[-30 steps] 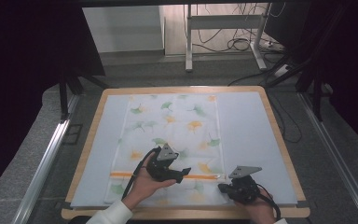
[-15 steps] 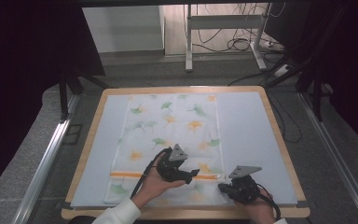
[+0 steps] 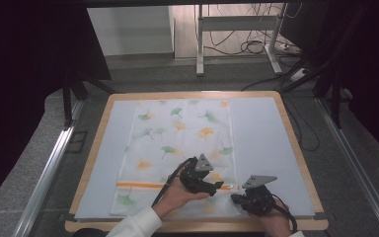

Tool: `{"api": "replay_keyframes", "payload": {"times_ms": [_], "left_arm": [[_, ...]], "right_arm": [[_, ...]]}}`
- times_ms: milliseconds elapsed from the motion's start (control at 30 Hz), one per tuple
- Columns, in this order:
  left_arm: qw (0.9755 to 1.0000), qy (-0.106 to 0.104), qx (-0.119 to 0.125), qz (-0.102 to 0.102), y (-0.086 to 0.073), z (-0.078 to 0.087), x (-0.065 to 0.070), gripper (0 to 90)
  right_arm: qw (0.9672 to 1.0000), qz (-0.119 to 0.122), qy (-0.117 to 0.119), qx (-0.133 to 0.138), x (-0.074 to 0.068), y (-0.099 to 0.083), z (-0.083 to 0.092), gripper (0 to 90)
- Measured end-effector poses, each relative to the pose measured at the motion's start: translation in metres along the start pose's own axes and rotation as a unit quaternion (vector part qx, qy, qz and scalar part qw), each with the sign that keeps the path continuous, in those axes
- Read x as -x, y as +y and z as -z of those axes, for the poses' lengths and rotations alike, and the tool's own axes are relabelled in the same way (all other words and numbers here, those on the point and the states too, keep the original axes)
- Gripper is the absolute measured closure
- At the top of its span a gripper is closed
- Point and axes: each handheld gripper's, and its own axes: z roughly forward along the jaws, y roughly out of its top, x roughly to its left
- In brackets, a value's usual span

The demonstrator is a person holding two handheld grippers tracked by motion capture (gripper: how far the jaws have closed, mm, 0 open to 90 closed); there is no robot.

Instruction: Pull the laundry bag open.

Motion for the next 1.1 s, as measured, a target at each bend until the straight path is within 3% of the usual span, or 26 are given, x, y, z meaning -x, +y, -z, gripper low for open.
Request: {"api": "replay_keyframes", "payload": {"times_ms": [367,533,900,1100], "left_arm": [[0.9998,-0.013,-0.011,-0.004,0.01,-0.02,0.007,34.1],[0.9998,-0.016,-0.011,0.004,0.012,-0.031,0.01,35.5],[0.9989,-0.036,-0.029,-0.004,0.016,-0.046,0.015,45.1],[0.9981,-0.045,-0.042,-0.007,0.015,-0.052,0.017,55.7]], "right_arm": [[1.0,-0.001,0.002,-0.001,0.0,0.0,0.0,88.8],[1.0,0.0,0.003,-0.002,0.001,0.0,0.0,88.8],[1.0,0.0,0.003,-0.004,0.001,0.0,0.0,88.8],[1.0,0.002,0.003,-0.003,0.001,0.0,0.0,88.7]]}}
